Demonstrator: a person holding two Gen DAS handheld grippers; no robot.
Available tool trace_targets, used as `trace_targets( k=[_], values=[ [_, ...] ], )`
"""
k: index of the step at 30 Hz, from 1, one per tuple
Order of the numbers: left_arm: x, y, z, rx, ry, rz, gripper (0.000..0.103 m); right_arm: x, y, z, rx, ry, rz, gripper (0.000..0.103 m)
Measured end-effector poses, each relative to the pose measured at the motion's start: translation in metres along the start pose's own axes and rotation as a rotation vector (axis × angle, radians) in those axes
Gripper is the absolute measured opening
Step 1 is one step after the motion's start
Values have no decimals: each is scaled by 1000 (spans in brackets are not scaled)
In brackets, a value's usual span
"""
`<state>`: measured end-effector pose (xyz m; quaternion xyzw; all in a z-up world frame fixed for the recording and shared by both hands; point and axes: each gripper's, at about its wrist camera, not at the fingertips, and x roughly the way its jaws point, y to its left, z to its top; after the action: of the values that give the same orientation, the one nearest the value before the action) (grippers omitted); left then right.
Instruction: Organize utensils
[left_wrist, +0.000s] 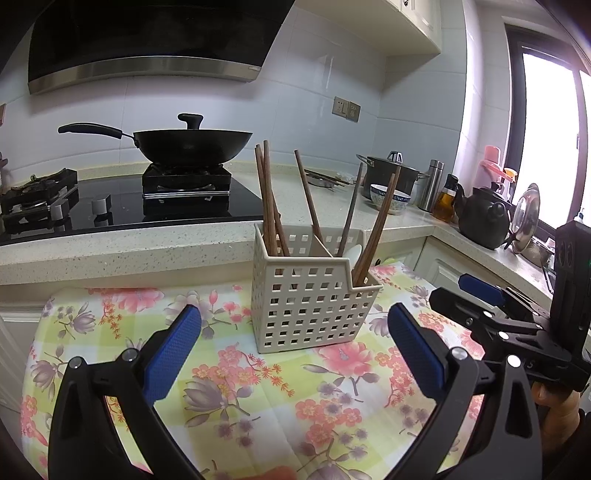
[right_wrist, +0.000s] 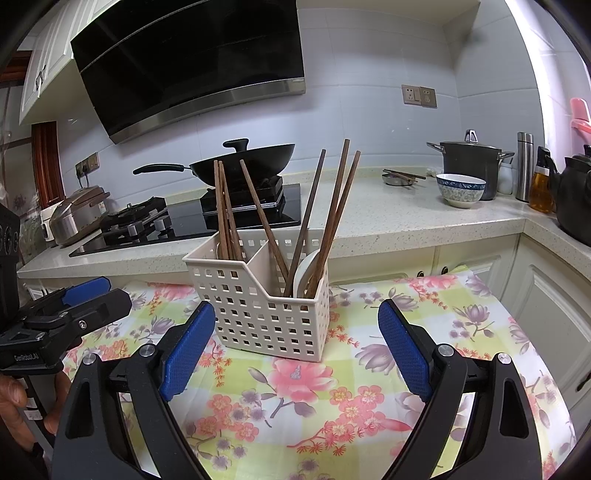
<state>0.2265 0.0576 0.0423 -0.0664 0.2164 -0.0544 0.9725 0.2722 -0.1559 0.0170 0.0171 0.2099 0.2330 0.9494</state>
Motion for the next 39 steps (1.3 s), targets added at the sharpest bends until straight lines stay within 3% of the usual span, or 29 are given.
trace_targets(
  k=[31, 39],
  values=[
    [-1, 0, -1, 7, 4, -11, 98, -2, -1, 2, -8, -2, 5, 85],
    [-5, 0, 0, 19, -26, -10, 98, -4, 0, 2, -12, -3, 8, 85]
  ],
)
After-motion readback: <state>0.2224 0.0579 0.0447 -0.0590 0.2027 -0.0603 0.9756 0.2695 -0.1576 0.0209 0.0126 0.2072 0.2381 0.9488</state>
